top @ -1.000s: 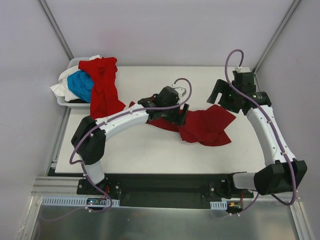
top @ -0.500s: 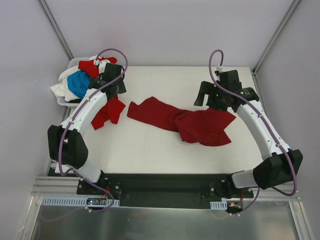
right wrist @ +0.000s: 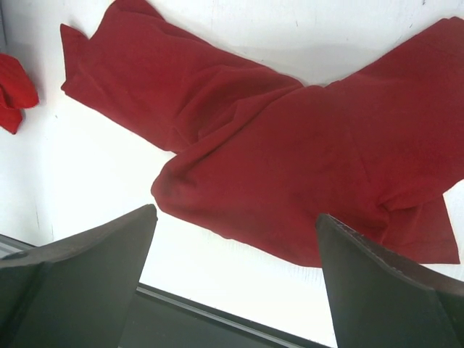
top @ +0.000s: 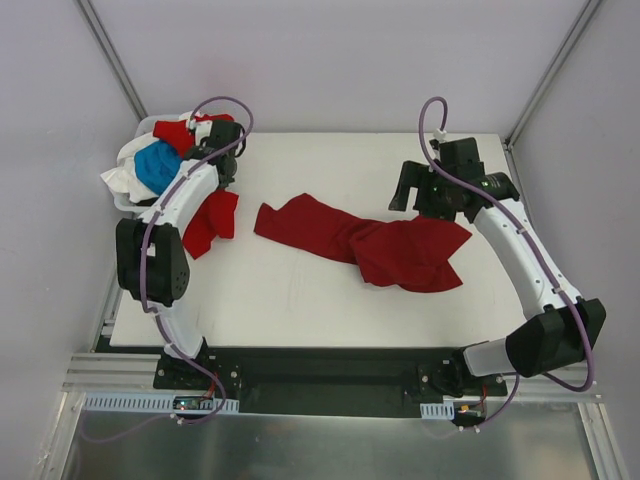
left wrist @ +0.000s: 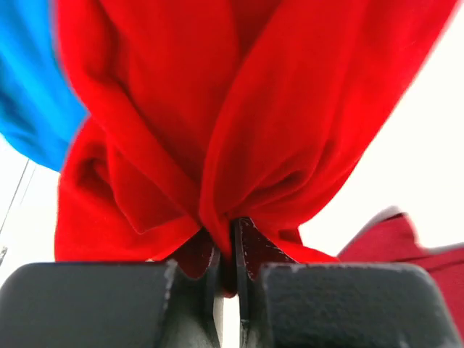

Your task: Fold and stack the t-shirts

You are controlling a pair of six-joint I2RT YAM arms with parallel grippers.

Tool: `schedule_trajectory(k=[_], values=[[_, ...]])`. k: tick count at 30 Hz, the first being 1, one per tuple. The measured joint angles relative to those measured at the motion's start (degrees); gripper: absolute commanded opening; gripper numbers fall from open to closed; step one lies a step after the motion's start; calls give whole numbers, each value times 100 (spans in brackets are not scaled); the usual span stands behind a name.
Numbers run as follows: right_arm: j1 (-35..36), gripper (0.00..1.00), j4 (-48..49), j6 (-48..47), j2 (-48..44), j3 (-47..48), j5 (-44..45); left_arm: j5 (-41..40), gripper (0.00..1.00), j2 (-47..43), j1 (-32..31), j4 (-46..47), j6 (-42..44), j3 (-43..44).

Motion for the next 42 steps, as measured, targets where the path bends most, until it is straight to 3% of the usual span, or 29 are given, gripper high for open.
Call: schedule_trajectory(k=[5, 10, 16, 19, 27, 36, 42], values=[[0, 96, -35, -7, 4, 186, 4, -17, 0, -243, -105, -87, 13, 765], [2, 96, -39, -7, 74, 319, -9, -654, 0, -411, -232, -59, 205, 2197], [2, 96, -42, -4, 254, 363, -111, -1593, 0, 192, 103, 57, 833, 4551], [2, 96, -42, -2, 278, 372, -138, -1825, 0, 404, 369, 83, 1045, 4970], [37, 96, -48, 15, 361, 389, -210, -2240, 0, 568, 649, -28, 1495, 4889], [142, 96, -44, 24, 570, 553, -304, -2111, 0, -516, 424, 4, 1475, 2570], [203, 96, -48, 22, 584, 555, -306, -2118, 0, -448, 369, 66, 1123, 1432]])
